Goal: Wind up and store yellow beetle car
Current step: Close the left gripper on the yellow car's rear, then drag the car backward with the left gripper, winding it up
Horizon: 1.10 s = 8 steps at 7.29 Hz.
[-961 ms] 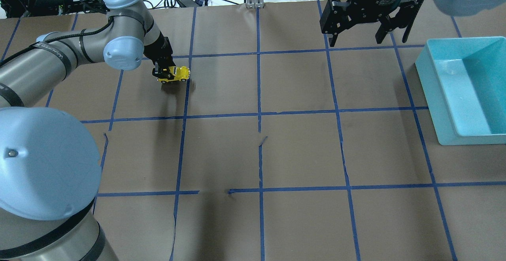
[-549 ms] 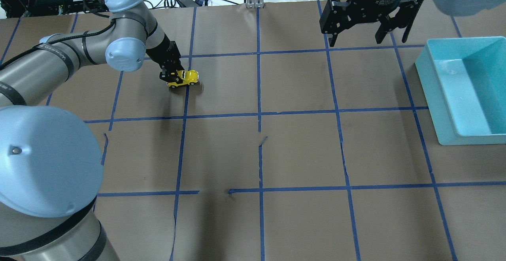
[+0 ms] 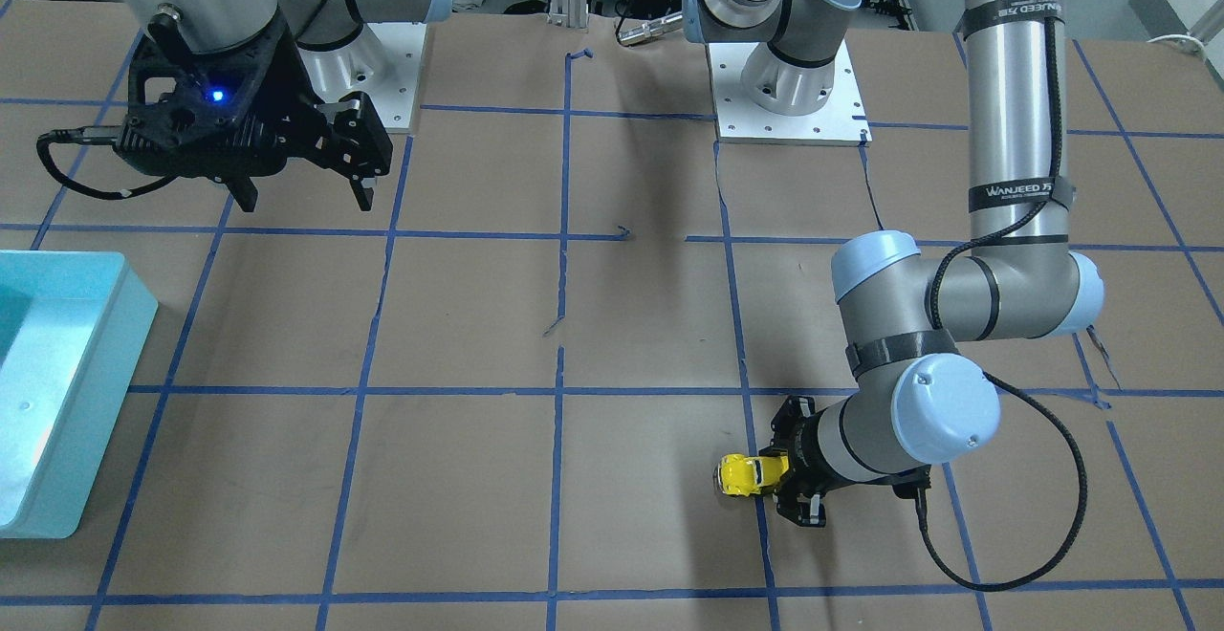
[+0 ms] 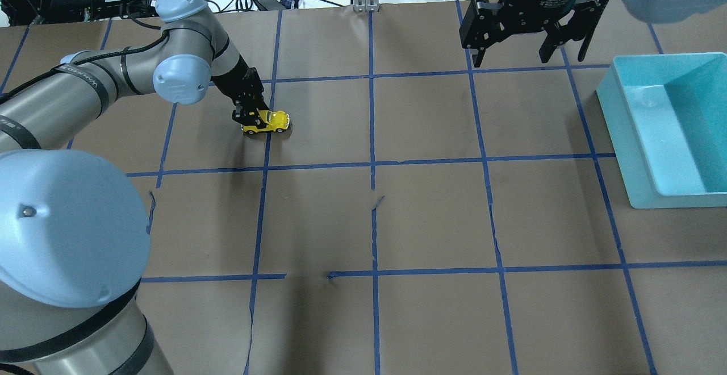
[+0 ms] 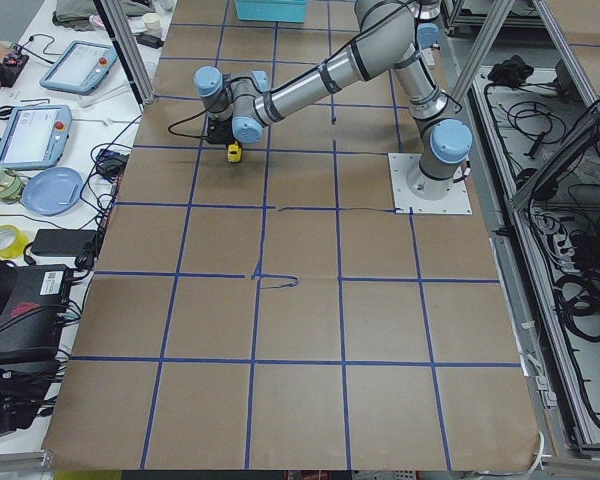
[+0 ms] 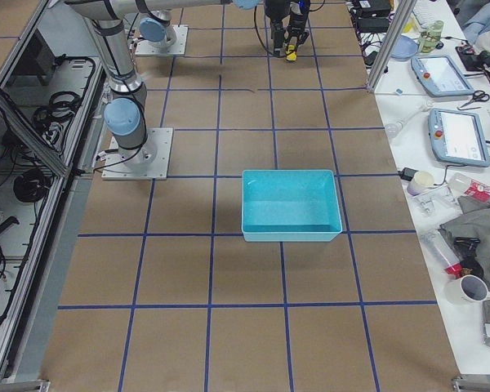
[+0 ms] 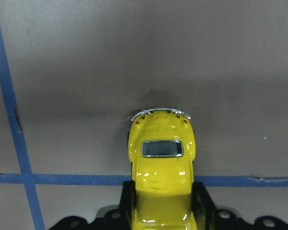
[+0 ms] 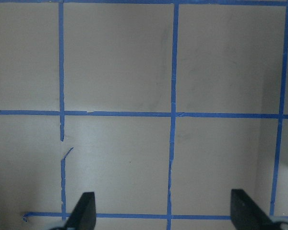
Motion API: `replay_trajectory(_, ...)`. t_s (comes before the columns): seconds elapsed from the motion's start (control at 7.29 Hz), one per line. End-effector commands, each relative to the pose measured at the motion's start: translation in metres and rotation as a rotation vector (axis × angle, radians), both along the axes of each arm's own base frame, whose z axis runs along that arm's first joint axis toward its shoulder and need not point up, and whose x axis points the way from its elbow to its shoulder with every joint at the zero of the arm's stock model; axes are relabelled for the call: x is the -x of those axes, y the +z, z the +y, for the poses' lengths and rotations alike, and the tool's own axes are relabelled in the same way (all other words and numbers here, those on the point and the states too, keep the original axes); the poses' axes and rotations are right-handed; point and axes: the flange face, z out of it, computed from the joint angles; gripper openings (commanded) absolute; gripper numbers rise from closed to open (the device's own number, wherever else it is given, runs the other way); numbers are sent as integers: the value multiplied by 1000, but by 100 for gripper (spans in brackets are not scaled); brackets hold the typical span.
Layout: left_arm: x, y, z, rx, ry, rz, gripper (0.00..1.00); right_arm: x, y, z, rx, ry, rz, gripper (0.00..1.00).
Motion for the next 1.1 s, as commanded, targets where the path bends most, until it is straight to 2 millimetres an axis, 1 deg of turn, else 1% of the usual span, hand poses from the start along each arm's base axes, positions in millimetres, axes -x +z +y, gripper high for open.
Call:
replay_trajectory(0.0, -3, 1, -2, 5, -4, -7, 0, 0, 0, 0, 0, 0, 0, 100)
replay_trajectory(0.14, -4, 2, -3, 7, -11, -8, 0, 0, 0, 0, 0, 0, 0, 100)
replay_trajectory(0.27, -17, 1, -5, 10, -17, -6, 0, 0, 0, 0, 0, 0, 0, 100)
replay_trajectory(0.41, -35, -2, -5, 11, -33, -2, 0, 1, 0, 0, -1, -1, 2, 100)
replay_trajectory(0.55, -43, -4, -4, 7, -36, 0, 0, 1, 0, 0, -2, -1, 2, 100)
replay_trajectory(0.69, -44, -4, -5, 8, -35, 0, 0, 1, 0, 0, -2, -1, 2, 100)
replay_trajectory(0.96, -63, -5, -6, 8, -19, 0, 0, 0, 0, 0, 0, 0, 0, 100)
